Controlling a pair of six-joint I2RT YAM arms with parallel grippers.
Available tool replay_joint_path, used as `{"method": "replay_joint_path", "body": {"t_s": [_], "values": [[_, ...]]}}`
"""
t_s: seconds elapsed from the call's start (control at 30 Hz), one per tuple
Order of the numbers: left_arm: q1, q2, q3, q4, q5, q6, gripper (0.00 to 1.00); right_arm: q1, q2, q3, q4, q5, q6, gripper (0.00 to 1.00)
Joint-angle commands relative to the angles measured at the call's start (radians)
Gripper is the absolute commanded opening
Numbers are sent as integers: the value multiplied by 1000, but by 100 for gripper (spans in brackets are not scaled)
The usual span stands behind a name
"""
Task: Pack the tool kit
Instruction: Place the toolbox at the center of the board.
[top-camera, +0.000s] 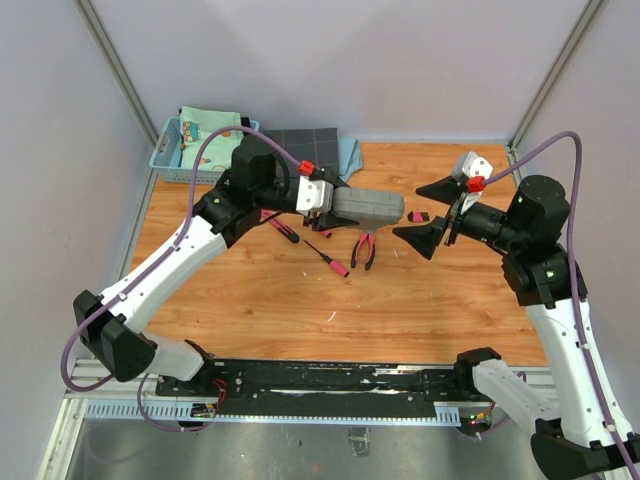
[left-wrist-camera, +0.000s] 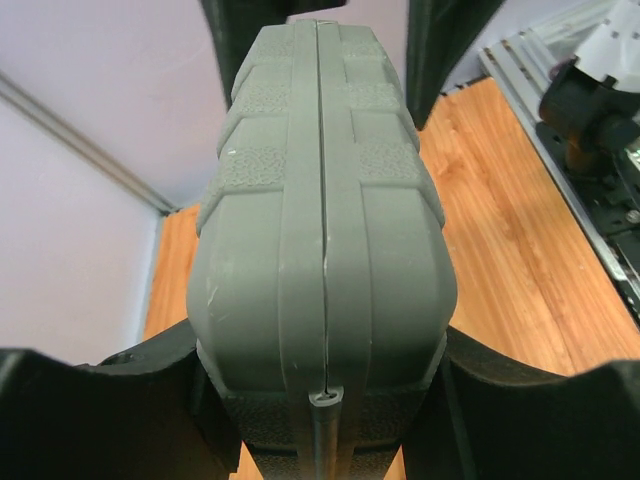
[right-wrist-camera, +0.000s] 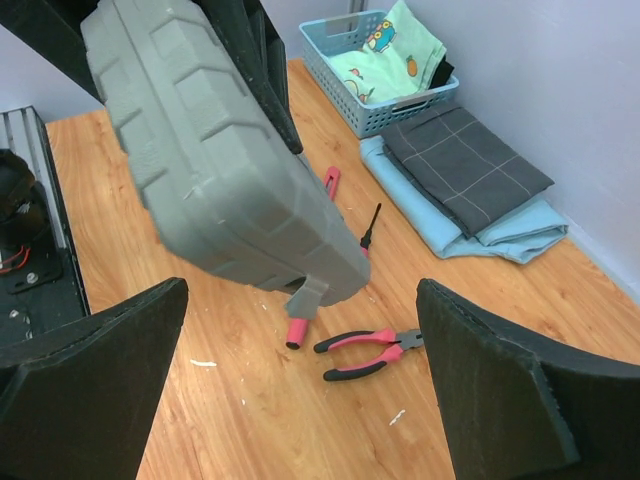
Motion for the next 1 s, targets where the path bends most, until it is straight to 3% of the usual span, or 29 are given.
{"method": "replay_joint_path", "body": {"t_s": [0.0,0.33,0.53,0.63,0.77,0.83,0.9,0.93,0.97], "values": [[-5,-4,2,-69,132,153,0,-7,-18,-24,48,-59,-52,98],[-25,42,44,-180,223,251,0,16,33,-65,203,-155,26,99],[-31,63,55,-185,255,243,0,95,54,-96,292,-125,56,100],[-31,70,61,-187,271,231,0,121,64,-100,297,-102,55,95],[-33,69,57,-183,252,221,1,122,74,-88,281,-37,58,71],[-33,62,40,-149,223,186,10,122,87,-68,248,-5,52,50],[-33,50,3,-80,185,130,22,122,106,-43,205,47,56,15],[-33,43,-15,-46,168,106,26,122,110,-39,192,67,59,9],[-33,36,-34,-15,154,81,39,123,109,-39,191,83,61,7]]}}
